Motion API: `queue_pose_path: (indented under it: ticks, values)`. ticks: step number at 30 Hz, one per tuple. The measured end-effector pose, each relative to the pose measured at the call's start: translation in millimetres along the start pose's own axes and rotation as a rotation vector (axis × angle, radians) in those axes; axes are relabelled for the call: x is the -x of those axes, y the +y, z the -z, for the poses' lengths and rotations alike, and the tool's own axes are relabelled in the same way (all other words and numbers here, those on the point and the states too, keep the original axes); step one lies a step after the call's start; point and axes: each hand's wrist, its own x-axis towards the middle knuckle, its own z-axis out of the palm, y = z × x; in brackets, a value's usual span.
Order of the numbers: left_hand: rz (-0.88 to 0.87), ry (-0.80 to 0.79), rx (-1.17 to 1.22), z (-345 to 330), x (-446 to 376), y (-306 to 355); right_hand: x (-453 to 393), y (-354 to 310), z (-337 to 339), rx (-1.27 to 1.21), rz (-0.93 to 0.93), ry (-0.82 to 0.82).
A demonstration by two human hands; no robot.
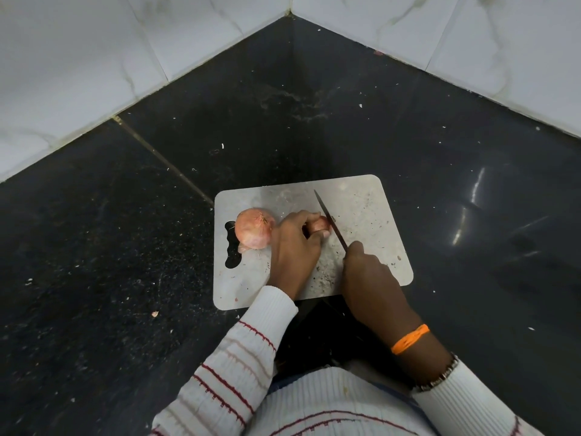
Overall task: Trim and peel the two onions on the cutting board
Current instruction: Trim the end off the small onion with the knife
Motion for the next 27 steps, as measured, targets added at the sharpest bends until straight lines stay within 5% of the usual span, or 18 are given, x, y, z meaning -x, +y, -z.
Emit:
queue_pose_path:
  ticks: [27]
  values:
    - [-0.021,0.013,-0.019,1,-2,-3,-16,4,-6,0.041,0.000,-0.024]
